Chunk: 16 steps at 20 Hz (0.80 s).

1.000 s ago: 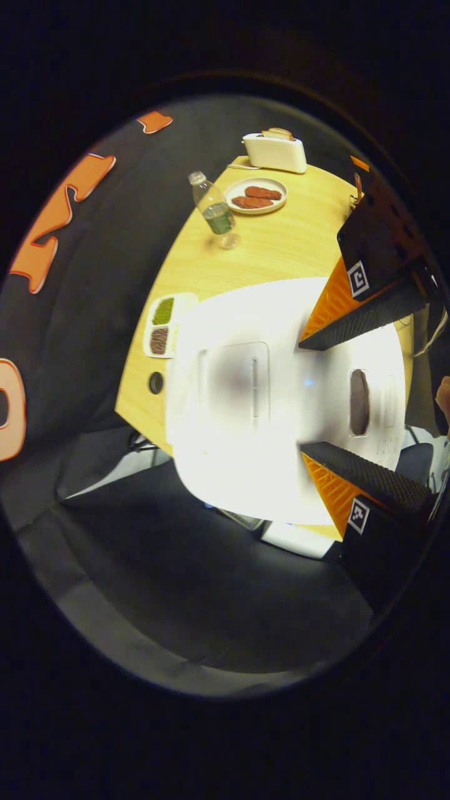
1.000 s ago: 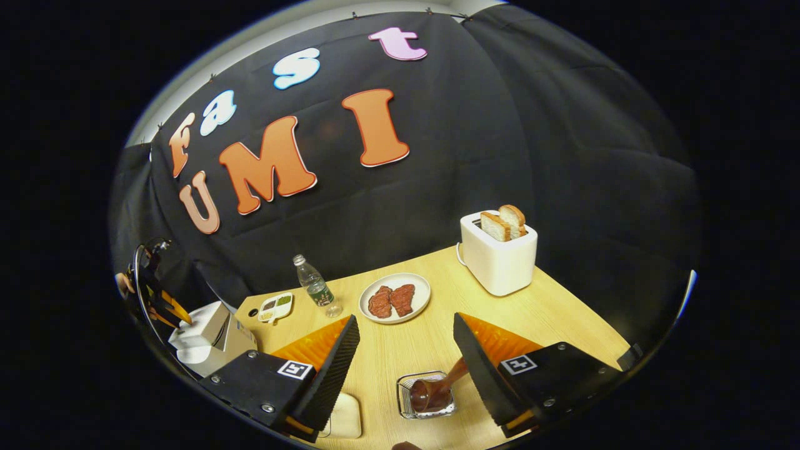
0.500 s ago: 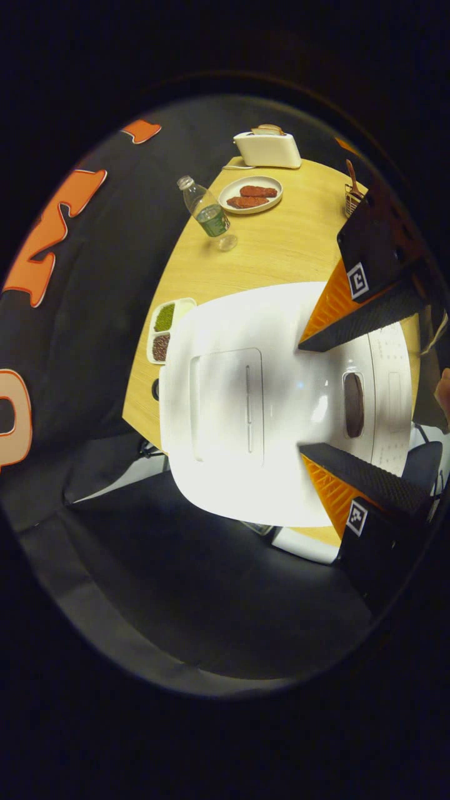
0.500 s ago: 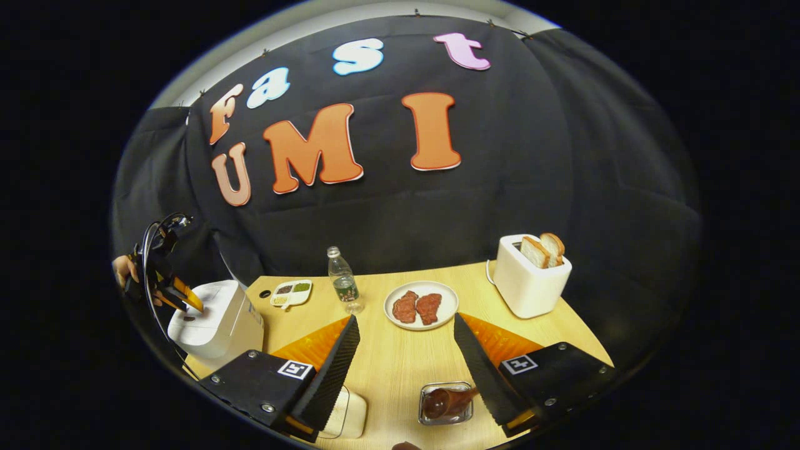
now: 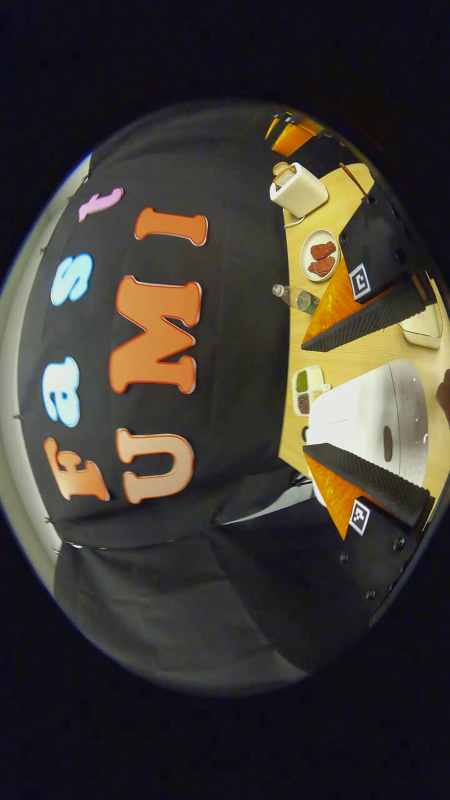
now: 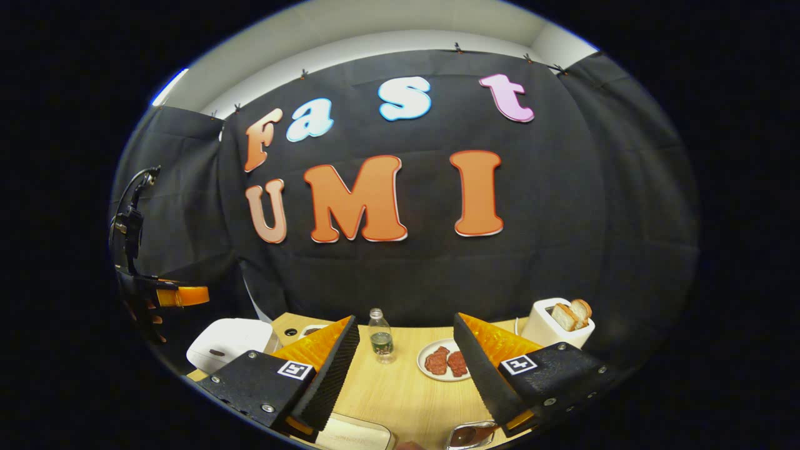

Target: Close the left gripper, press the button to open the rice cooker; take a wooden spoon from the chopstick holder with the right hand, scoop a spoonful of rice and pour it into the rice cooker, then put the wooden spoon back into the chopstick holder.

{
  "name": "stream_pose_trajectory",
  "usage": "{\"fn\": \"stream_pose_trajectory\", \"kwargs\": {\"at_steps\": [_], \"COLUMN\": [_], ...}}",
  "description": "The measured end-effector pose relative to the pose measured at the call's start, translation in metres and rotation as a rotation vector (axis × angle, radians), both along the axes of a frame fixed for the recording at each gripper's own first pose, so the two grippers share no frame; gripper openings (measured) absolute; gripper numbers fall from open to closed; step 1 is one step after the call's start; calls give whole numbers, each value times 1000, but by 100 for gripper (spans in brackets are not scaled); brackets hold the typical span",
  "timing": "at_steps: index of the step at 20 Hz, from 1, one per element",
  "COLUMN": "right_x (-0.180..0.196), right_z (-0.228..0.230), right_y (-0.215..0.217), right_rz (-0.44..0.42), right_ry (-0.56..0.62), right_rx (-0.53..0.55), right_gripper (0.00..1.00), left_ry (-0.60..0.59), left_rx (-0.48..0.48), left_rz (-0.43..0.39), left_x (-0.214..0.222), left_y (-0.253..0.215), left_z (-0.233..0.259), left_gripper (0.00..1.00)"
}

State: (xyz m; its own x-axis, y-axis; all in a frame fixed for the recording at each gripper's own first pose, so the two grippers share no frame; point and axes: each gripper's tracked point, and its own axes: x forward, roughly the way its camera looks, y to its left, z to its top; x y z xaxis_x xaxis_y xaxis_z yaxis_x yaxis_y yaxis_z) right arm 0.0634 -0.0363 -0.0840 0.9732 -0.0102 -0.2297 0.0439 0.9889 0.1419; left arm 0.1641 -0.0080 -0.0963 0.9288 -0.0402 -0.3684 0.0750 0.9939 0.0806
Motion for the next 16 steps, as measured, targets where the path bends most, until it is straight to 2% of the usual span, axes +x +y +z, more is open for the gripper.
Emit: {"fn": "stream_pose_trajectory", "kwargs": {"at_steps": [4,8,12,16], "right_x": [7,7,-1,-9], "right_z": [30,46,54,52], "right_y": [17,22,30,34], "right_rz": [32,22,27,31], "right_ry": [-74,-130,-172,-177], "right_rx": [-17,-58,-98,-95], "right_gripper": [94,94,94,94], "left_ry": [-183,-313,-355,-358], "left_rx": [-38,-66,-53,-59], "left_rz": [-64,-107,-127,-140], "left_x": [-33,-59,-78,-75], "left_y": [-32,-43,-50,-58], "left_z": [56,77,73,66], "left_gripper": [100,99,100,100]}}
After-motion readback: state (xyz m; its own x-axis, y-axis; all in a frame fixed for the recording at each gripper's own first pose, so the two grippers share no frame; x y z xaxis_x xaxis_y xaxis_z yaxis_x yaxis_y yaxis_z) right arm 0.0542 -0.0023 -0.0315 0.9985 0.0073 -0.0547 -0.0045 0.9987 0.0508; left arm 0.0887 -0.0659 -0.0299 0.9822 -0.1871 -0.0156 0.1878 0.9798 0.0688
